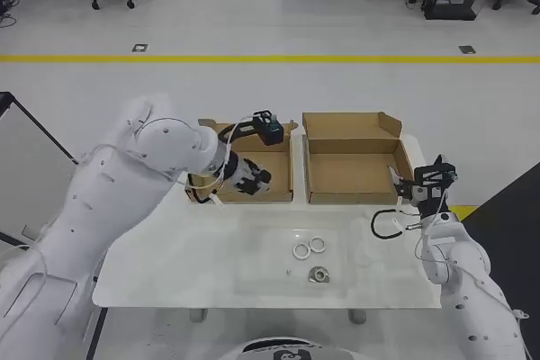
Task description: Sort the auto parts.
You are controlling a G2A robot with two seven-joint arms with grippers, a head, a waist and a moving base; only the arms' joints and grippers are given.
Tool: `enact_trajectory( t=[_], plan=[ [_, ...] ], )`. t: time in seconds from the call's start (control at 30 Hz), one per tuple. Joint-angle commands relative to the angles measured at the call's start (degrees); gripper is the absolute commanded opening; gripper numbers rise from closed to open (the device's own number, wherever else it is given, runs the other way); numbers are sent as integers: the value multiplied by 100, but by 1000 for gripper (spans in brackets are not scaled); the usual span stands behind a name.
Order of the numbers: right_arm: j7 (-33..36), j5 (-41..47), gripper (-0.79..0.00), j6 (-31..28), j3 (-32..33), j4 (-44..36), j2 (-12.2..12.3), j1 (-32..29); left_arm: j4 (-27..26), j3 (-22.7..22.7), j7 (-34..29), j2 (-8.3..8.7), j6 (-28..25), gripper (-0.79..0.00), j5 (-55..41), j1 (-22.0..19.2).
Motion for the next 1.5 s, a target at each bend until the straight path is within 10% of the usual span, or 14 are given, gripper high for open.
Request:
enact_trajectory(
  t=[0.0, 0.43, 1.0, 1.47],
  plan=[
    [0, 0, 0, 0, 0, 0, 0, 0, 272, 247, 1, -52, -20, -785, 236, -213],
    [0, 0, 0, 0, 0, 0, 0, 0, 2075, 1645, 875, -743, -174, -785, 805, -1197],
    [0, 0, 0, 0, 0, 0, 0, 0, 2664, 1885, 1245, -864, 0, -785, 1212, -1095],
    [0, 0, 0, 0, 0, 0, 0, 0, 5724, 2994, 2107, -2208, -63, -785, 1296, -1532]
  ],
)
